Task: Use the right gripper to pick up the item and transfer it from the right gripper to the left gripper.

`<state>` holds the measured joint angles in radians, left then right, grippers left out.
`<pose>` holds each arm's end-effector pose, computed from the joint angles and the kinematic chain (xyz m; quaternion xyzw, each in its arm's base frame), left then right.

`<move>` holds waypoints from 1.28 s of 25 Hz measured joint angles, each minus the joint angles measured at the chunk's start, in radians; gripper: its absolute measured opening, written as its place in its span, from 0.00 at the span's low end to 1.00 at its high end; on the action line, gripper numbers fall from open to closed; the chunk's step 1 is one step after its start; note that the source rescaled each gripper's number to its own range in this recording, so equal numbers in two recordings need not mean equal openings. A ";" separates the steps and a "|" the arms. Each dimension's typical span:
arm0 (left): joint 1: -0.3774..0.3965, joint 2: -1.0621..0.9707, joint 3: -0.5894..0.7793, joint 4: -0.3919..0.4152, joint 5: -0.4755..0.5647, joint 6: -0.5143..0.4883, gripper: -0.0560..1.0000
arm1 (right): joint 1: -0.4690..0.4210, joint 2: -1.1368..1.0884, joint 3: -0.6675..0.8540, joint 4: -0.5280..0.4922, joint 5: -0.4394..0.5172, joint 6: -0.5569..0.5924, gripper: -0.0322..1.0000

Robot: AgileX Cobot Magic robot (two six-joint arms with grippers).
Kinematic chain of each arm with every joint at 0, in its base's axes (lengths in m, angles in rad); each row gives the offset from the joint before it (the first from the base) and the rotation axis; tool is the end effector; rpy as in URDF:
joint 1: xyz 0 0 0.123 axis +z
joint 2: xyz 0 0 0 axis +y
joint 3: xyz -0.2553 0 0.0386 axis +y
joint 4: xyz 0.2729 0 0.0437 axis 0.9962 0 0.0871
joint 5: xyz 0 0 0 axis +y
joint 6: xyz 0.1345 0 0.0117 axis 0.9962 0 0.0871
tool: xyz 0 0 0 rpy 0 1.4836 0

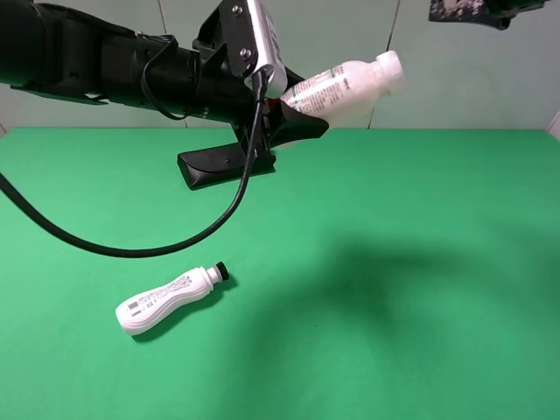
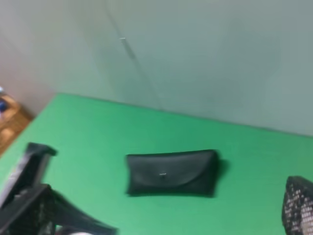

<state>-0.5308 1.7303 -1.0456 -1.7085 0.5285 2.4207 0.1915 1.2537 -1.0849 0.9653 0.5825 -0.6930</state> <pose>0.3275 -0.2705 0.1723 0.5854 0.6096 -0.1840 0.5018 0.3244 0.1251 0.3235 -0.1269 0.8209 0.2905 0.4749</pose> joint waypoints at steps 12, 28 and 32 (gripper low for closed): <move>0.000 0.000 0.000 0.000 -0.011 -0.011 0.05 | 0.000 -0.256 0.000 -0.768 0.113 0.600 1.00; 0.000 0.000 0.000 0.000 -0.012 -0.017 0.05 | 0.000 -0.742 0.266 -1.040 0.235 0.826 1.00; 0.000 0.000 0.000 0.000 -0.013 -0.041 0.05 | 0.000 -0.834 0.287 -1.041 0.321 0.828 1.00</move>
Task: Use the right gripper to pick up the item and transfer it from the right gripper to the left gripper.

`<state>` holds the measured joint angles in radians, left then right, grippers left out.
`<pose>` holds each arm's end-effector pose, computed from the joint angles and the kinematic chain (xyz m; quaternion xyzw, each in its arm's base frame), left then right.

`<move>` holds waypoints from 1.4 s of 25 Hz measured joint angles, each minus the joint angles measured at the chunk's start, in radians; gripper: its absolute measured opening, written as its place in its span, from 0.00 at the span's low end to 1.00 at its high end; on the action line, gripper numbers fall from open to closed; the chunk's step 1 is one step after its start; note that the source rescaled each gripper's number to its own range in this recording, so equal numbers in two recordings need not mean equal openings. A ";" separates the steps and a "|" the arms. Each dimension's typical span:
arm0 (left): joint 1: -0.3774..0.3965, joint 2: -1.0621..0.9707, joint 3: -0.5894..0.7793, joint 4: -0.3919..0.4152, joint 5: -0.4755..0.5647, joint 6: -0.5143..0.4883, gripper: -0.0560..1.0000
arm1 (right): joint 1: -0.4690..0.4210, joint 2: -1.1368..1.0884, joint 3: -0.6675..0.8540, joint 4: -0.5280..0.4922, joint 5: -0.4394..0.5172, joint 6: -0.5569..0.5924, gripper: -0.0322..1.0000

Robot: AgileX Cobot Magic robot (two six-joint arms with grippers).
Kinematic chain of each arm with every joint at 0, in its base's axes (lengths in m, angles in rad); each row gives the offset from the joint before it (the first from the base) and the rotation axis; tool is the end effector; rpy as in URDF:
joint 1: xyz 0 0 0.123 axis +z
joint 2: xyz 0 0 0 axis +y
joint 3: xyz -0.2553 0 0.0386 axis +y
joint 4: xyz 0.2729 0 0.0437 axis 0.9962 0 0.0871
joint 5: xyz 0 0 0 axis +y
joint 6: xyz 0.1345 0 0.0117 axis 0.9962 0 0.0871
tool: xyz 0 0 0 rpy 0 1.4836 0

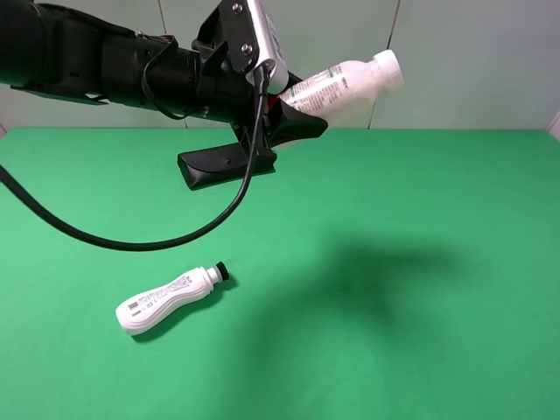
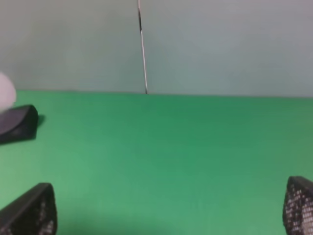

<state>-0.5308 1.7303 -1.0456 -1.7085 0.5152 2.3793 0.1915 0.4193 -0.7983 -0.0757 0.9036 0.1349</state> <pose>0.3288 -0.2694 0.1717 0.5713 0.6249 -0.1887 0.4976 0.1410 0.0192 0.3468 -0.0277 0.8426 0.0500 0.5355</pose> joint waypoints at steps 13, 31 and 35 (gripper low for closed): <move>0.000 0.000 0.000 0.000 -0.006 -0.012 0.05 | 0.000 -0.191 0.094 0.014 0.153 0.001 1.00; 0.000 0.000 0.000 0.000 -0.006 -0.012 0.05 | 0.000 -0.267 0.258 0.025 0.131 0.003 1.00; 0.000 0.000 0.000 0.000 -0.006 -0.012 0.05 | 0.000 -0.267 0.296 0.024 0.114 -0.001 1.00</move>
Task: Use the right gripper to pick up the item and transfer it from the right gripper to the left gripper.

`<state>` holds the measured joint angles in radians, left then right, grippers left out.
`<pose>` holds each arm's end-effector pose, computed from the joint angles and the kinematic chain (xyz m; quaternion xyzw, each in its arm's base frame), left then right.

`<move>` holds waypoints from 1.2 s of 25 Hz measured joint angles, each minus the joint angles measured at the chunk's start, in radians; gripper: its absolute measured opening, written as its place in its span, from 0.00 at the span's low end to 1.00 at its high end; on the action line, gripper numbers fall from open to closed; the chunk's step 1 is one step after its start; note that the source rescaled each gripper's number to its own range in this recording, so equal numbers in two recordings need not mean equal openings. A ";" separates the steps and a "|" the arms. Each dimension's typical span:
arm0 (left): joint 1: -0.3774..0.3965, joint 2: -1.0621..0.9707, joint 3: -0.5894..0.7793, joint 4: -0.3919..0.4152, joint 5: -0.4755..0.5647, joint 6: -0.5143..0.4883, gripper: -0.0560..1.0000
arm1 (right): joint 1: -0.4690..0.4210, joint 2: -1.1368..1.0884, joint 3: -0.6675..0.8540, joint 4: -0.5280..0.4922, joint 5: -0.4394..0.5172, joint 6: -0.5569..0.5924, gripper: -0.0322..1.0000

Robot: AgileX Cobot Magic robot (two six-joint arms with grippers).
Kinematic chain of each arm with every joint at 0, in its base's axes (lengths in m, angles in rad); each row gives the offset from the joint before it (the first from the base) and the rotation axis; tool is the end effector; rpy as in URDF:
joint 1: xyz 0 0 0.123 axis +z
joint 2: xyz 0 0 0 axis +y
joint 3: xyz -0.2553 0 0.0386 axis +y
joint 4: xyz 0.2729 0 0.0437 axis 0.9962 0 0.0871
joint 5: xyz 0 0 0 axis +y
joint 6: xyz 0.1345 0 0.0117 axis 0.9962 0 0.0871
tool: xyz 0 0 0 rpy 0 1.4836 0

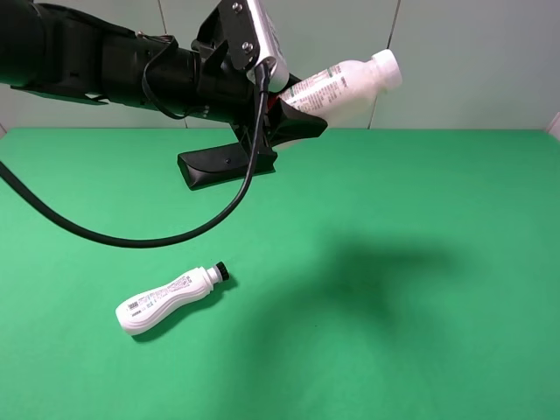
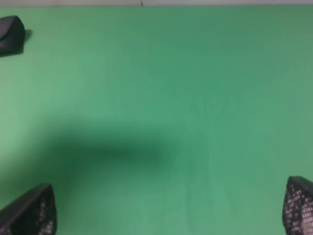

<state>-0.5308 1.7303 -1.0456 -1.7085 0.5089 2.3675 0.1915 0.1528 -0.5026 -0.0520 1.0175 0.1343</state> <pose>0.3294 -0.2690 0.1713 0.5669 0.6298 -0.1890 0.4963 0.1069 0.0146 0.2606 -0.0267 0.8792 0.0514 0.4729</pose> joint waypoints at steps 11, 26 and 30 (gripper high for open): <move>0.000 0.000 0.000 0.000 -0.002 -0.001 0.05 | 0.000 0.000 0.012 0.012 0.002 -0.015 1.00; 0.000 0.000 0.000 -0.001 -0.077 -0.001 0.05 | -0.174 -0.156 0.012 0.012 0.002 -0.015 1.00; 0.000 0.000 0.000 -0.001 -0.088 -0.001 0.05 | -0.189 -0.156 0.012 0.012 0.002 -0.015 1.00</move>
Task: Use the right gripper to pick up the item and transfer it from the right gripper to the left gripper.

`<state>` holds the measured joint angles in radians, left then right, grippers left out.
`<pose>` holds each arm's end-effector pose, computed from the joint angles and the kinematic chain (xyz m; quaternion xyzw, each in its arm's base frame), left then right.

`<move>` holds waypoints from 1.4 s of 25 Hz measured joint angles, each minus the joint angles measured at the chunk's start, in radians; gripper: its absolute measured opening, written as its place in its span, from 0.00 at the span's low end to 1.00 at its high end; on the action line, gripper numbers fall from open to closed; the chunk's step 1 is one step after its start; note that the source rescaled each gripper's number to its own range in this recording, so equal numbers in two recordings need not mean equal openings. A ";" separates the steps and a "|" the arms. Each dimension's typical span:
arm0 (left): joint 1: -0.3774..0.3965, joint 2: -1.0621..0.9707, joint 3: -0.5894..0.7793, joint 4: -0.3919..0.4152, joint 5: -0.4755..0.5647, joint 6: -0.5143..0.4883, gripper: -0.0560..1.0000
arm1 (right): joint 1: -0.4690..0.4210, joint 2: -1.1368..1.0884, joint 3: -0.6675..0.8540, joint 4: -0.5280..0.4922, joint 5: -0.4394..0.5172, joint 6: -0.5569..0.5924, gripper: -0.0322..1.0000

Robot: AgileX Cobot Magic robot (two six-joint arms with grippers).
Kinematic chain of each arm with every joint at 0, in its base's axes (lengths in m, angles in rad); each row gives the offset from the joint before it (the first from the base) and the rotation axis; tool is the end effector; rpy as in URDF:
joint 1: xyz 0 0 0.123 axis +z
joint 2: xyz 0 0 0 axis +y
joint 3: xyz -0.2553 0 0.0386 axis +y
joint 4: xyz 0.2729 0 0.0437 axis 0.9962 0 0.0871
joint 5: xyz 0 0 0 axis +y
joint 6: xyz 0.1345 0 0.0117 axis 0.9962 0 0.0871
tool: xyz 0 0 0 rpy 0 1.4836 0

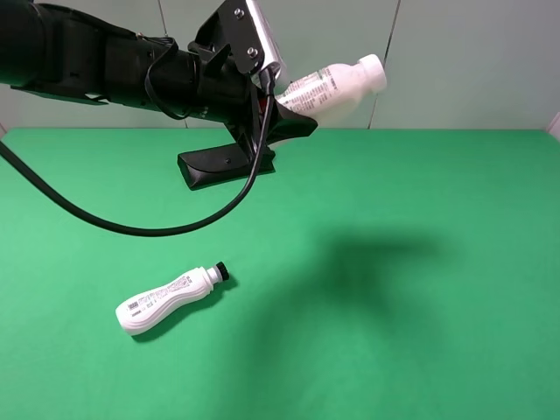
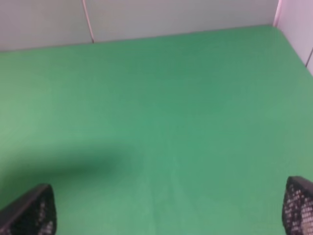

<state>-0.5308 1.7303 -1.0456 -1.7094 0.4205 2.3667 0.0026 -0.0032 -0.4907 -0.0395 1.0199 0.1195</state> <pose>0.3379 -0.2617 0.1672 0.5564 0.6511 -0.1518 0.4934 0.0863 -0.0043 0.2713 0.0496 0.8424 0.0130 0.5364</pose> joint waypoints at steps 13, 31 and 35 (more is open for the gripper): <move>0.000 0.000 0.000 0.000 0.000 0.000 0.05 | 0.000 0.000 0.000 0.000 0.000 0.000 1.00; 0.038 0.000 0.000 0.108 -0.046 -0.198 0.05 | 0.000 0.000 0.000 0.000 0.000 0.000 1.00; 0.092 -0.009 0.001 0.251 -0.096 -0.475 0.05 | 0.000 0.000 0.000 0.000 0.000 0.000 1.00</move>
<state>-0.4389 1.7216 -1.0444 -1.4581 0.3246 1.8920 0.0026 -0.0032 -0.4907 -0.0395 1.0199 0.1195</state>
